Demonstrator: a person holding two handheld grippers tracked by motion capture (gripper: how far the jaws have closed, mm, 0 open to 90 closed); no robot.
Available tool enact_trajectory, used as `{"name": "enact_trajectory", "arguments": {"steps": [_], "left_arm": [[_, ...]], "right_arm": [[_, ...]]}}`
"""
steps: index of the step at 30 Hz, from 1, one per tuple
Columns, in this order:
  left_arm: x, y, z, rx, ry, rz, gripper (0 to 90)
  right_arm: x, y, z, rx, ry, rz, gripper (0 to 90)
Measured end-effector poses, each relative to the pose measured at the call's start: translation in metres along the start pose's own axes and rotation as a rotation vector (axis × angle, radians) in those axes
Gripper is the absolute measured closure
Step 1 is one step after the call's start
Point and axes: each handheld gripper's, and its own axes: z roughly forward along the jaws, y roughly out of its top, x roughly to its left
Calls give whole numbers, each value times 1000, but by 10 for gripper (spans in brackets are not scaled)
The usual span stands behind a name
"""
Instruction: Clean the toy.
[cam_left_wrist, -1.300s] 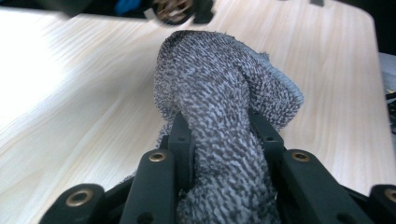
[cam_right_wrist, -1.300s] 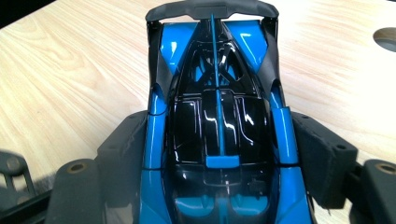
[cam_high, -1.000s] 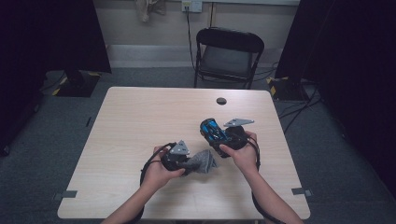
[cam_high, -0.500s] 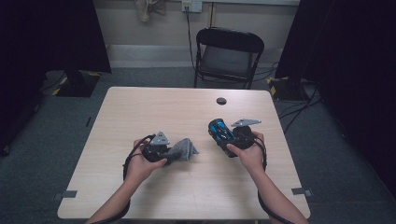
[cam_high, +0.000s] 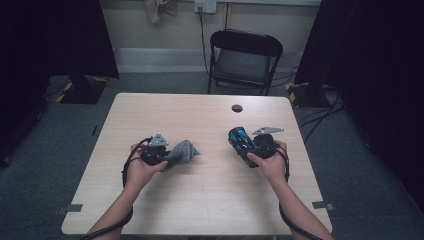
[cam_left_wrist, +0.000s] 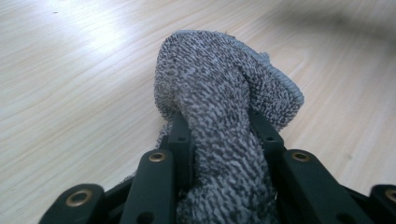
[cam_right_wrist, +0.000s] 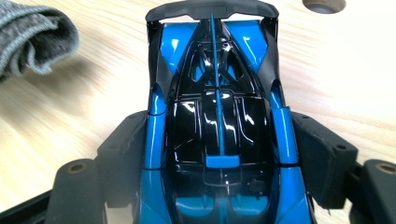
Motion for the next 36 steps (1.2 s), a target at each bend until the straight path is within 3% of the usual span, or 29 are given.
{"name": "enact_trajectory", "arguments": {"steps": [21,28,36], "left_arm": [[39,-9,4,28,90,-14,676],[53,-13,4,18,108,-51,676],[56,-19,8,25,126,-42,672]], "right_arm": [[-30,-11,11,26,-58,14,262],[-42,-12,18,36,-81,36,262],[-43,-12,29,68,-107,23,261]]}}
